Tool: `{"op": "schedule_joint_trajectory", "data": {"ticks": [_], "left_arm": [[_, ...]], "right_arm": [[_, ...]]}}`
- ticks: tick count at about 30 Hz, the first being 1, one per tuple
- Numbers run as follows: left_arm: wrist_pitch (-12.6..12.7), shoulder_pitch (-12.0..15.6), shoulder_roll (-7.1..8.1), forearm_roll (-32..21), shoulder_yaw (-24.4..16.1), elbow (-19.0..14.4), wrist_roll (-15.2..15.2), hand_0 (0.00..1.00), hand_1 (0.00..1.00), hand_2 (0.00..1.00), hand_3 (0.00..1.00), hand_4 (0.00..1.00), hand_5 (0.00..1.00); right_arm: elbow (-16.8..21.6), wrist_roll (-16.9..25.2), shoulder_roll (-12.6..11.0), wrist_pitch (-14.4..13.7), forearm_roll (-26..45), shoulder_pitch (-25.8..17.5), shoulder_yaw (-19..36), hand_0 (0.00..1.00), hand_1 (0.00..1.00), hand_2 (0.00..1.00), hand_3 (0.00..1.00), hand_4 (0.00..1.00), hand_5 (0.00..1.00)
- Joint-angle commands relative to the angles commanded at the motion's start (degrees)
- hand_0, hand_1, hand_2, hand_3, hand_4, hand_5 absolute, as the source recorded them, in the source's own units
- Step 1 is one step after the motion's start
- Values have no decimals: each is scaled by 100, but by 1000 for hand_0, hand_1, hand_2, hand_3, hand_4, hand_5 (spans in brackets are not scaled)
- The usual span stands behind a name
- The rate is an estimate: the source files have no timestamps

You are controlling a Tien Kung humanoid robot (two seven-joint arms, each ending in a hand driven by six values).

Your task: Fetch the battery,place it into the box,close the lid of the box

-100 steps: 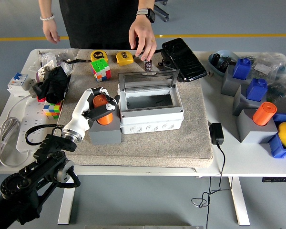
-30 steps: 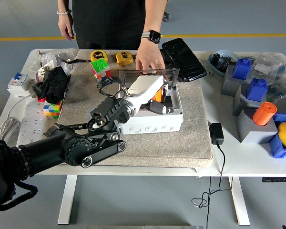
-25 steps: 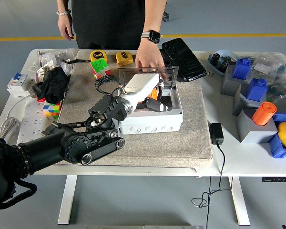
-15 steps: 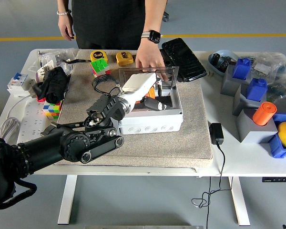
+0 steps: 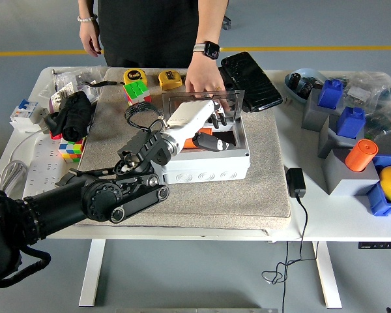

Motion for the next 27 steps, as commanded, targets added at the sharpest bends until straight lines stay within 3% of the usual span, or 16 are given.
{"op": "schedule_joint_trajectory", "data": {"ticks": [1,6,12,13,18,19,20,24,25,27], "left_arm": [[0,2,0,-1,-7,-5,-8,838,834,820,812,998,382],[-32,51,0,-5,-148,-205,-25,838,834,820,812,998,382],[-34,198,0,118,-537,-852,-52,813,829,812,809,998,403],[0,235,0,126,-616,-984,-103,607,680,695,745,998,401],[193,398,0,156,-956,-1586,-380,607,680,695,745,998,401],[215,426,0,164,-1024,-1683,-423,513,582,600,678,998,408],[237,454,0,162,-1097,-1775,-472,513,582,600,678,998,408],[324,526,0,206,-1479,-1985,-656,513,582,600,678,998,408],[295,529,0,267,-1588,-1980,-628,749,784,761,749,998,431],[240,532,0,326,-1745,-1929,-575,749,784,761,749,998,431]], "right_arm": [[-1,1,1,-1,1,2,3,608,638,649,571,979,561],[1,11,3,-1,1,0,14,608,638,649,571,979,561],[-1,17,13,9,-4,-11,43,609,638,646,571,979,561],[-2,18,15,11,-5,-13,50,608,638,646,571,979,560],[-2,23,24,17,-7,-16,72,608,638,646,571,979,560],[-2,24,26,17,-8,-17,79,608,638,643,570,979,560],[-3,24,29,17,-8,-17,86,608,638,643,570,979,560],[-5,19,31,18,-12,-21,100,608,638,643,570,979,560],[-3,19,30,18,-14,-22,104,607,638,641,569,980,560],[-3,19,29,16,-14,-21,106,607,638,641,569,980,560]]}}
